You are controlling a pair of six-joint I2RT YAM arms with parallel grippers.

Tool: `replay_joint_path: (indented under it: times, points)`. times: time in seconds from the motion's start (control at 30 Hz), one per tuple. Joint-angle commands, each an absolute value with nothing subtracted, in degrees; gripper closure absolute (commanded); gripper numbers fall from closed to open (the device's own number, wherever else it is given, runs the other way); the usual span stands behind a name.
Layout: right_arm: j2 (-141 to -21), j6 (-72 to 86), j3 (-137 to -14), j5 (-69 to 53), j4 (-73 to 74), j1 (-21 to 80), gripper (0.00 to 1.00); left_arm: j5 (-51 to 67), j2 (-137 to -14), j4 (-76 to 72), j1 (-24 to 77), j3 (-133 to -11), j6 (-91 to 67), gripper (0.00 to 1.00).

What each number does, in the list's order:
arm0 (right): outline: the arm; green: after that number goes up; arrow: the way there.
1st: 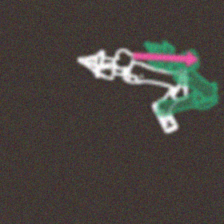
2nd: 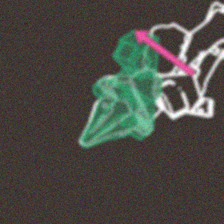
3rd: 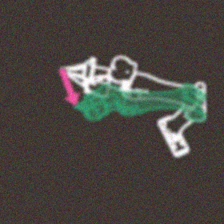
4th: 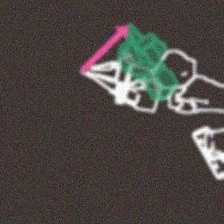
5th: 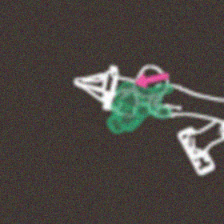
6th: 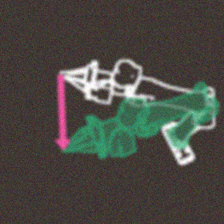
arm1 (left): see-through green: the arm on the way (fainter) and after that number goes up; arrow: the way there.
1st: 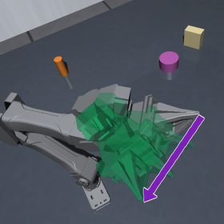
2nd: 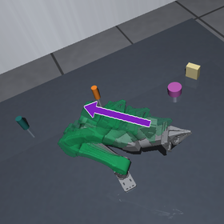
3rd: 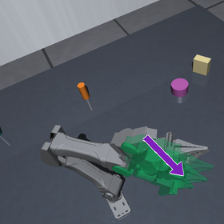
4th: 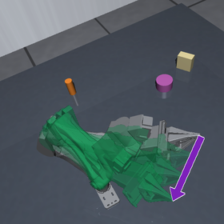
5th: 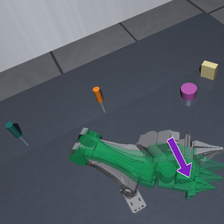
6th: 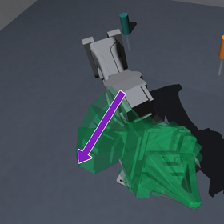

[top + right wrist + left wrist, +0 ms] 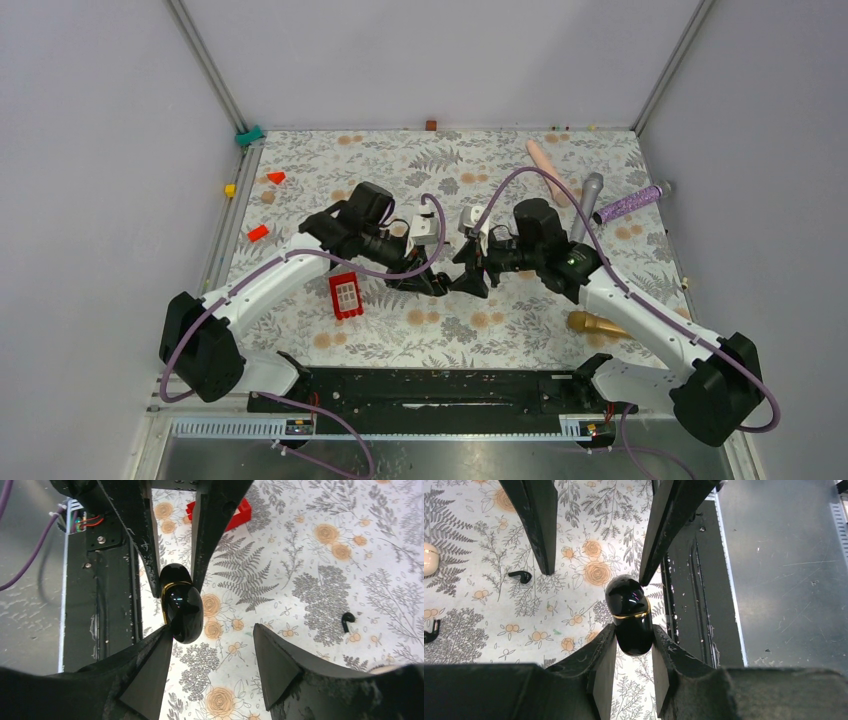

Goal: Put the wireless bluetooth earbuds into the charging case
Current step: Open the charging case to the charging case.

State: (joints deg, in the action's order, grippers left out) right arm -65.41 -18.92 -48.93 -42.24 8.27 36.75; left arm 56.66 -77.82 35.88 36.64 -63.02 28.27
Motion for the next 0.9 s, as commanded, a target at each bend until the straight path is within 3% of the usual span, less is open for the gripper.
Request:
replay_joint_path:
  times: [0.0,0.5,0.87]
  points:
    - [-64.1,-20.0,-50.8,-33.0,4.0,36.5,0.32,59.4,-75.4,34.4,37.1,-64.4,28.9,1.00]
    - [-62.2,-16.4,-53.0,-27.3,4.2,32.6,0.18,57.6,-75.4,34.4,37.0,-65.0,28.9,1.00]
    - [-66.3,-9.0,-54.7,-27.5,4.7,25.8,0.17,53.9,-74.0,44.1,34.6,-70.2,36.5,1.00]
